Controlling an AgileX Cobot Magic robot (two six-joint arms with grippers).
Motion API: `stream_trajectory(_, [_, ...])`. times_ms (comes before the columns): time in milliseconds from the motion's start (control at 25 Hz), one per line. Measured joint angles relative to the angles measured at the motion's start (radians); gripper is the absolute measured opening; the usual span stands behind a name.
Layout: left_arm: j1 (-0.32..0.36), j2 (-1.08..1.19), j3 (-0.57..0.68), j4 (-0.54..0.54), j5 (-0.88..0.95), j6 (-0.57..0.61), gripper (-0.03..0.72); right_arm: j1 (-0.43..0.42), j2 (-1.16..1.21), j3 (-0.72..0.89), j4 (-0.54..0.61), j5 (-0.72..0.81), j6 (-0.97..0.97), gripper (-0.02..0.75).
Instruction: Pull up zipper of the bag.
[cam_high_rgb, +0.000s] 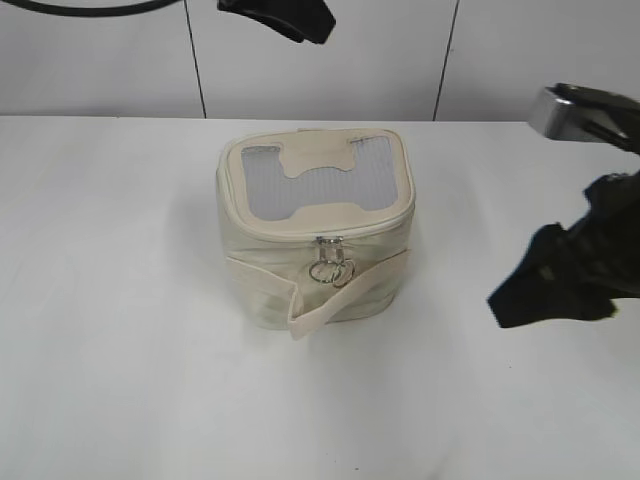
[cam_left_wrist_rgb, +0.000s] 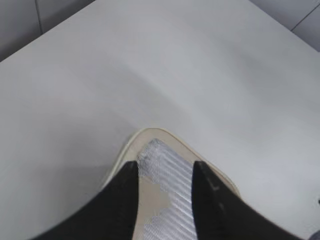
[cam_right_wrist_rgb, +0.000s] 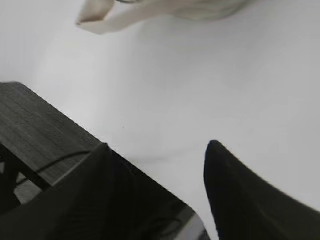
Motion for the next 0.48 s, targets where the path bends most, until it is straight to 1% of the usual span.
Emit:
stream_trajectory(120, [0.000, -0.181, 0.183, 0.047, -0.029, -0.030, 0.262, -0.013, -0.128, 0.000, -0.178, 0.101, 0.118, 0.459])
stream_trajectory(200, [0.000, -0.330, 0.331, 0.096, -0.073, -0.070, 0.258, -0.014, -0.225, 0.011, -0.256, 0.176, 0.154, 0.458])
stream_trajectory(280, [0.000, -0.501, 0.494, 0.143, -0.109, -0.114, 0.258, -0.014, -0.334, 0.036, -0.299, 0.225, 0.165, 0.456])
stream_trajectory(400, [0.000, -0.805, 0.748, 0.234, -0.126, -0.218, 0.259, -0.014, -0.519, 0.091, -0.343, 0.270, 0.174, 0.456])
stream_trajectory(480, [0.000, -0.993, 0.877, 0.310, -0.122, -0.300, 0.281, -0.014, -0.662, 0.134, -0.363, 0.297, 0.175, 0.455])
